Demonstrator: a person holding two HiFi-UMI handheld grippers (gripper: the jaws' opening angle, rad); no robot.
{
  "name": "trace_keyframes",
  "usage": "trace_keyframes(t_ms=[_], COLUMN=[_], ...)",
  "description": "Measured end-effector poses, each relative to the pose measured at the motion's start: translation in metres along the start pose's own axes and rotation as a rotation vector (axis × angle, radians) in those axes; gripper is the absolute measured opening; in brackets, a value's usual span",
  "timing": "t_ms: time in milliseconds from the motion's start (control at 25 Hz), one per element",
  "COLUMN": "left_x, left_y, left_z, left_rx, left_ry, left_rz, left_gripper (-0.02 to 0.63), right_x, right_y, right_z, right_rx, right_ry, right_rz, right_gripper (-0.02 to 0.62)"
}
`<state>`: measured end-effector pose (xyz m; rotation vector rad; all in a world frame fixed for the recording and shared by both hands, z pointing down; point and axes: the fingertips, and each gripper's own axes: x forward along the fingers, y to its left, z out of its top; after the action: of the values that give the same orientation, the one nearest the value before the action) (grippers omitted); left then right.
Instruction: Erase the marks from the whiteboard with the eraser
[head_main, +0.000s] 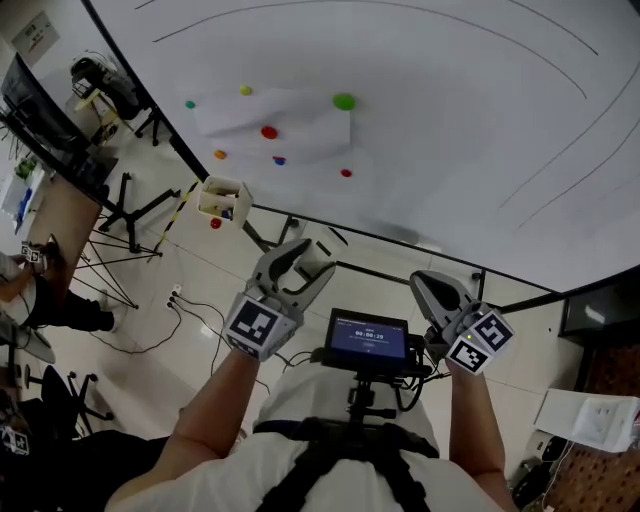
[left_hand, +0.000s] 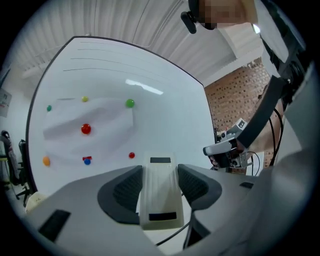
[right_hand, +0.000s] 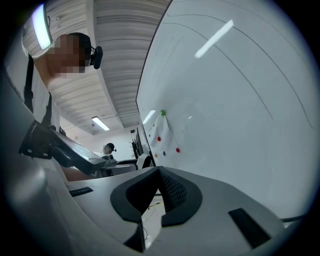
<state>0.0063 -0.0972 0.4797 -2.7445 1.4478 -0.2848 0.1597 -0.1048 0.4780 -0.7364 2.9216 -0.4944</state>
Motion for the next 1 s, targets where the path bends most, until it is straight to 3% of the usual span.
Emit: trace_keyframes(t_ms=[440, 800, 1000], left_x=[-0.046, -0.064, -0.065], left_y=[0.016, 0.040, 0.042], left_z=[-0.020, -0.027, -0.029], left_rx=[-0.095, -0.094, -0.133], left_ry=[-0.027, -0.021, -0.032], left_rz=[0.021, 0.041, 0.039], left_gripper=[0.259, 0.259, 0.259], right_x=[0.046, 0.078, 0.087], right_y=[0.046, 0.062, 0.064], right_z=[-0.018, -0.020, -0.024], right_rx=[-0.003, -0.003, 0.001], right_ry=[0.056, 0.058, 0.065], right_rz=[0.061, 0.101, 0.104], right_gripper=[0.018, 0.018, 0.018])
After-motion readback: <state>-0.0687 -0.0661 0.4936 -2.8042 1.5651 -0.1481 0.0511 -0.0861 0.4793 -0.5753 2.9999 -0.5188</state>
